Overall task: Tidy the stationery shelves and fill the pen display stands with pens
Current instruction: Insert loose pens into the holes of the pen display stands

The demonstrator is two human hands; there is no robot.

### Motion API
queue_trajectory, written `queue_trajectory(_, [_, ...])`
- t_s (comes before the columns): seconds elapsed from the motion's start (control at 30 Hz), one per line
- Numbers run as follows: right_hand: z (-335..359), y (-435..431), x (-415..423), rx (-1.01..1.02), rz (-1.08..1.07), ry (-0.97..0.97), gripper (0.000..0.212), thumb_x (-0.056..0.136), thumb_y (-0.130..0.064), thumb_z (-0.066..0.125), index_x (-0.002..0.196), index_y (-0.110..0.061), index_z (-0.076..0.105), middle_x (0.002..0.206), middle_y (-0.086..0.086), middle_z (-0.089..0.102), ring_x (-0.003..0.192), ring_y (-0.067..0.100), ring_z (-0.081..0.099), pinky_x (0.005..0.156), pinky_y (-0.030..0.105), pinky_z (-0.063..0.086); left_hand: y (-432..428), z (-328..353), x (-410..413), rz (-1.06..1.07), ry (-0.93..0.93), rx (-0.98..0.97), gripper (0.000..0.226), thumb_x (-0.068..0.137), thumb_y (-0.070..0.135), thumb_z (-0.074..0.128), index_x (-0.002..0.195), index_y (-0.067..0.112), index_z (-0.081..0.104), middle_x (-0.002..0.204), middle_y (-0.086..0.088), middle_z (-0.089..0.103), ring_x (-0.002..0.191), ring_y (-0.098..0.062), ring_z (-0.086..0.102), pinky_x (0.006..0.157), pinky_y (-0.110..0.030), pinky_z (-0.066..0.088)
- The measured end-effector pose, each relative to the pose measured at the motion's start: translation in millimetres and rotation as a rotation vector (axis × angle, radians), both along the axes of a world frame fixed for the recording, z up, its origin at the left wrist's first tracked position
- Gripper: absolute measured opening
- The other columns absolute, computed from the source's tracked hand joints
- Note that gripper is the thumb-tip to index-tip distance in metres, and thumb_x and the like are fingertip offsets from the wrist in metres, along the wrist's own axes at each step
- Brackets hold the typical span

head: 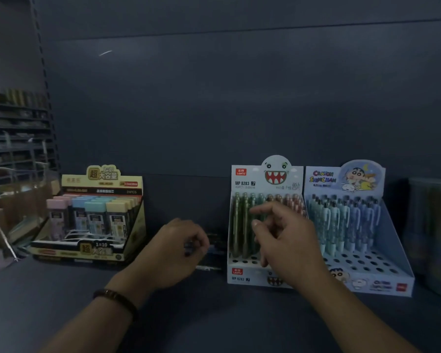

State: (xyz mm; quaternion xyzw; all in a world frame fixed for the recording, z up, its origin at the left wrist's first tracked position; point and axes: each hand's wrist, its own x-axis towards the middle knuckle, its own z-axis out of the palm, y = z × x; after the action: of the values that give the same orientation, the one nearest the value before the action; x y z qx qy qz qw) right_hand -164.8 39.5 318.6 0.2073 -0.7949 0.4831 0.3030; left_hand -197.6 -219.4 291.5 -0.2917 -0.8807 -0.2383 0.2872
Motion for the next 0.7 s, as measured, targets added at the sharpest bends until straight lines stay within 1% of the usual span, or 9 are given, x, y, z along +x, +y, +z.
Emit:
queue_trajectory(0.07, [0, -1, 1, 0.025, 0.003, -0.016, 0.019, 0.099, -0.015, 0.067, 0.100, -0.034, 0.071, 0.070, 0.003, 0.064, 0.048, 0.021, 0.065, 0.056, 0.049, 0.059, -3, -2, 2, -0.041, -0.162, -0.044, 0.015, 0.086, 0.028, 0.082, 0.080, 0.037, 0.072, 0.086, 0.021, 0.069, 0.088, -0.002, 0.065, 0.073, -0.012, 0.047])
queue_trajectory(0.13, [0, -2, 2, 0.024, 0.014, -0.032, 0.019, 0.100, -0.013, 0.066, 0.098, -0.031, 0.071, 0.071, 0.003, 0.064, 0.045, 0.020, 0.064, 0.054, 0.046, 0.059, -6, -4, 3, -0.071, -0.266, -0.079, 0.007, 0.085, 0.033, 0.084, 0.085, 0.036, 0.077, 0.087, 0.021, 0.070, 0.083, -0.002, 0.066, 0.069, -0.012, 0.047])
queue_trajectory(0.23, [1, -2, 3, 0.035, 0.008, -0.031, 0.018, 0.099, -0.013, 0.067, 0.096, -0.030, 0.072, 0.070, 0.004, 0.064, 0.045, 0.020, 0.064, 0.054, 0.045, 0.059, -8, -6, 0, -0.022, -0.296, -0.078, 0.010, 0.086, 0.033, 0.083, 0.095, 0.036, 0.079, 0.086, 0.018, 0.070, 0.080, 0.000, 0.064, 0.066, -0.011, 0.046])
queue_trajectory(0.33, [0, -1, 3, 0.042, 0.005, -0.040, 0.019, 0.099, -0.014, 0.068, 0.092, -0.031, 0.072, 0.070, 0.004, 0.065, 0.048, 0.019, 0.064, 0.056, 0.044, 0.060, -7, -3, 1, -0.019, -0.309, -0.089, 0.005, 0.092, 0.028, 0.079, 0.093, 0.031, 0.081, 0.084, 0.017, 0.070, 0.079, 0.004, 0.064, 0.065, -0.010, 0.045])
queue_trajectory(0.4, [-1, -2, 3, 0.057, 0.007, -0.047, 0.019, 0.098, -0.014, 0.068, 0.091, -0.032, 0.073, 0.071, 0.003, 0.067, 0.050, 0.018, 0.065, 0.056, 0.043, 0.060, -8, -1, 1, -0.038, -0.288, -0.071, 0.008, 0.095, 0.026, 0.076, 0.094, 0.032, 0.080, 0.087, 0.018, 0.070, 0.081, -0.001, 0.064, 0.067, -0.012, 0.046])
queue_trajectory(0.5, [-1, -2, 3, 0.051, 0.011, -0.052, 0.019, 0.098, -0.014, 0.069, 0.090, -0.032, 0.073, 0.072, 0.003, 0.067, 0.050, 0.019, 0.065, 0.055, 0.043, 0.060, -7, 1, 2, -0.049, -0.258, 0.040, 0.015, 0.098, 0.022, 0.072, 0.093, 0.037, 0.075, 0.090, 0.019, 0.070, 0.080, -0.005, 0.063, 0.069, -0.016, 0.048])
queue_trajectory(0.6, [1, -4, 4, 0.022, 0.035, -0.043, 0.016, 0.096, -0.016, 0.073, 0.091, -0.032, 0.074, 0.072, 0.004, 0.067, 0.050, 0.021, 0.065, 0.053, 0.045, 0.061, 12, 5, 7, -0.202, -0.285, 0.320, 0.016, 0.101, 0.011, 0.067, 0.096, 0.024, 0.075, 0.083, 0.012, 0.071, 0.075, -0.001, 0.062, 0.070, -0.019, 0.049])
queue_trajectory(0.67, [2, -7, 7, 0.006, 0.085, -0.042, 0.012, 0.093, -0.020, 0.078, 0.093, -0.032, 0.076, 0.074, 0.004, 0.069, 0.051, 0.021, 0.066, 0.054, 0.045, 0.061, 25, 7, 12, -0.312, -0.307, 0.477, 0.014, 0.102, 0.008, 0.065, 0.099, 0.018, 0.074, 0.085, 0.005, 0.072, 0.079, -0.006, 0.064, 0.073, -0.021, 0.050])
queue_trajectory(0.7, [3, -9, 9, -0.005, 0.116, -0.048, 0.010, 0.092, -0.021, 0.080, 0.094, -0.031, 0.076, 0.074, 0.003, 0.070, 0.049, 0.021, 0.066, 0.055, 0.045, 0.062, 30, 6, 14, -0.351, -0.315, 0.513, 0.013, 0.102, 0.008, 0.065, 0.102, 0.017, 0.074, 0.087, 0.002, 0.073, 0.080, -0.007, 0.065, 0.073, -0.022, 0.051])
